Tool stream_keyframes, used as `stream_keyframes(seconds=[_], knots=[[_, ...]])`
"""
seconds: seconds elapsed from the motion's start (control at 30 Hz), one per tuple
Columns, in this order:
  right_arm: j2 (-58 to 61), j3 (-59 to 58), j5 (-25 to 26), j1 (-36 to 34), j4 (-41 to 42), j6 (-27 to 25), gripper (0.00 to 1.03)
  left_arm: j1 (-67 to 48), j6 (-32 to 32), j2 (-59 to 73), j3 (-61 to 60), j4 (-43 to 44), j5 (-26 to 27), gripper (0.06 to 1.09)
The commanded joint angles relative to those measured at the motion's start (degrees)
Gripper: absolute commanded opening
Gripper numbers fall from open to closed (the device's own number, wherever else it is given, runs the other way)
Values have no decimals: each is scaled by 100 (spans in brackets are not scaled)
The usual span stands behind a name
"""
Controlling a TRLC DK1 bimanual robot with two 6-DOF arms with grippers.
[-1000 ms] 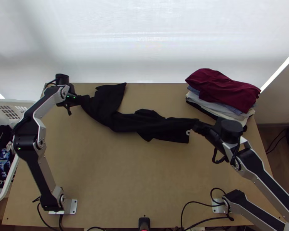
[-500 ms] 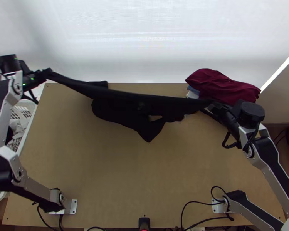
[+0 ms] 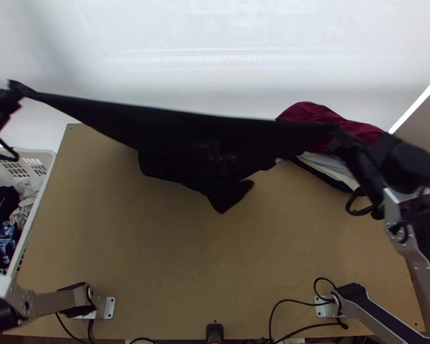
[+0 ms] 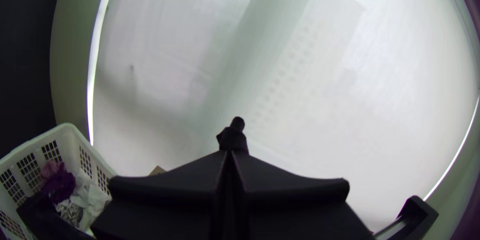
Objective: Fold the t-shirt
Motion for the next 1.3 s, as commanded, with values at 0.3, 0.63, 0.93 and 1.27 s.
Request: stream_keyframes(seconds=[0.3,0.63,0.93,1.27], knots=[[-160,480,278,297,2553,-2678,3,518,-338,-995,85,864,-38,10],[165,1253,252,341,3292,-4778,3,685,-347,-1145,102,1699,-38,10],[965,1525,199,183,3766,-5086,3,421,-364,-688,172,2578,-179,10],[2933,3652,472,-160,3845,-4242,3,34,-426,517,911,3167,-618,10]])
